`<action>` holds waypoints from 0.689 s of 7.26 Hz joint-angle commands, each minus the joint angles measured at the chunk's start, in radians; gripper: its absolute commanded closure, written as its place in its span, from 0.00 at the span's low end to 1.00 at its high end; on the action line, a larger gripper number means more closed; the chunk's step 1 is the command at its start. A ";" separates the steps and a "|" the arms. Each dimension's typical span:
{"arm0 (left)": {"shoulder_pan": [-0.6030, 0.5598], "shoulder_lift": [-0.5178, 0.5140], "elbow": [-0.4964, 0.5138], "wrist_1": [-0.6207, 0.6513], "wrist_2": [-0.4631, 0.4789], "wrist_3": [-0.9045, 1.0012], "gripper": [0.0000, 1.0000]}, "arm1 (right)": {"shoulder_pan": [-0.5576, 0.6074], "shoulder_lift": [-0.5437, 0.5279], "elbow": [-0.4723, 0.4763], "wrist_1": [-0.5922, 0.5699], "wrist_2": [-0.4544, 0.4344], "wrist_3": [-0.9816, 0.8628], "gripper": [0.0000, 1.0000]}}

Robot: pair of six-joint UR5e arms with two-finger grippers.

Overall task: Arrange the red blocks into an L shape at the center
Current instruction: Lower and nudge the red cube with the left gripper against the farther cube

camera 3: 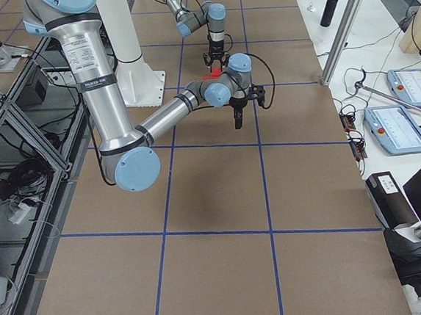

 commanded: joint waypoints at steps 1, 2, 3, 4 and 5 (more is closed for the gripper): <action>0.000 -0.001 0.003 0.000 0.002 0.000 1.00 | 0.000 0.000 -0.001 0.000 0.000 0.000 0.01; 0.003 -0.001 0.003 -0.002 0.002 0.000 1.00 | 0.000 0.000 -0.001 0.000 0.000 0.000 0.01; 0.006 -0.001 0.005 -0.002 0.002 0.000 1.00 | 0.000 0.000 -0.001 0.000 0.000 0.000 0.01; 0.006 -0.001 0.005 -0.002 0.002 0.000 1.00 | 0.000 0.000 -0.001 0.000 0.000 0.000 0.01; 0.006 -0.001 0.005 -0.002 0.002 0.000 1.00 | 0.000 0.000 -0.001 0.000 0.000 0.000 0.01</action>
